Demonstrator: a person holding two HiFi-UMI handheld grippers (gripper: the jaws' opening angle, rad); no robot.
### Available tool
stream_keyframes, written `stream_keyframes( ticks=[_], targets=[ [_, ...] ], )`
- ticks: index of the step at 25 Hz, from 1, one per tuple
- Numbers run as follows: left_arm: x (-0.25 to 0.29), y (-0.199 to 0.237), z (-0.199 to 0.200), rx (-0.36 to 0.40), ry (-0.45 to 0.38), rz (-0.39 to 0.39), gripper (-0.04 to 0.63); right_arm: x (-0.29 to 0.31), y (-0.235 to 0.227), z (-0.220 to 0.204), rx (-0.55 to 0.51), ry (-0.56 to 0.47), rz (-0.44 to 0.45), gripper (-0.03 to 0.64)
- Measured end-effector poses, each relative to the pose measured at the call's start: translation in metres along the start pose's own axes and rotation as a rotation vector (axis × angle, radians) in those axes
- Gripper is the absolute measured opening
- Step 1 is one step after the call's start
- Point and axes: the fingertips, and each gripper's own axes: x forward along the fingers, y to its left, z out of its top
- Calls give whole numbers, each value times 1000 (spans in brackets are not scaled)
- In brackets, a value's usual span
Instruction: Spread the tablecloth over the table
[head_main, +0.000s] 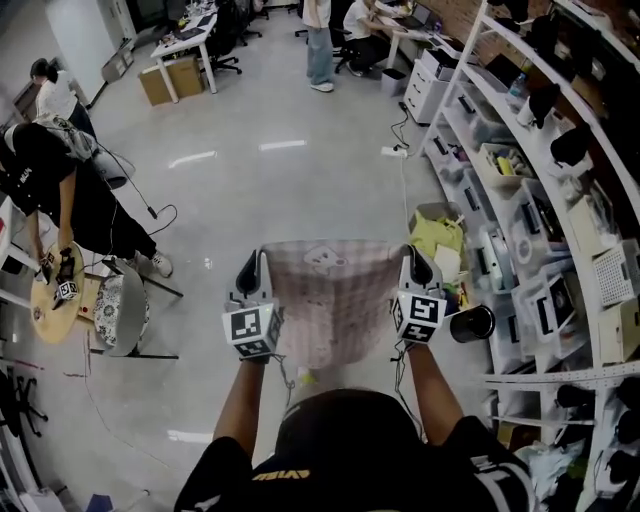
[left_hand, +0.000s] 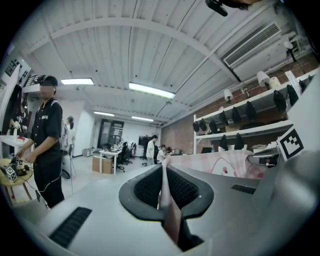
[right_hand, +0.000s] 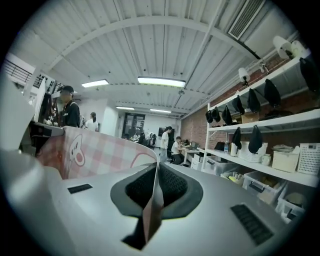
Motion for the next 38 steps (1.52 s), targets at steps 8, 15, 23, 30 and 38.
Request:
stream_keyframes(
  ticks=[8, 15, 23, 30, 38],
  targets=[
    [57, 31, -12, -47, 37, -88, 38, 50, 12, 1, -8, 45, -29, 14],
    [118, 50, -28, -11, 66, -56, 38, 115, 15, -8, -43, 50, 7, 14],
    [206, 41, -69, 28, 155, -48, 38, 207, -13, -54, -40, 127, 50, 14],
    [283, 64, -116, 39, 209, -63, 38, 293, -6, -96, -69, 180, 79, 16],
    [356, 81, -173, 81, 279, -79, 38, 378, 1, -153, -114, 230, 114, 15]
  ],
)
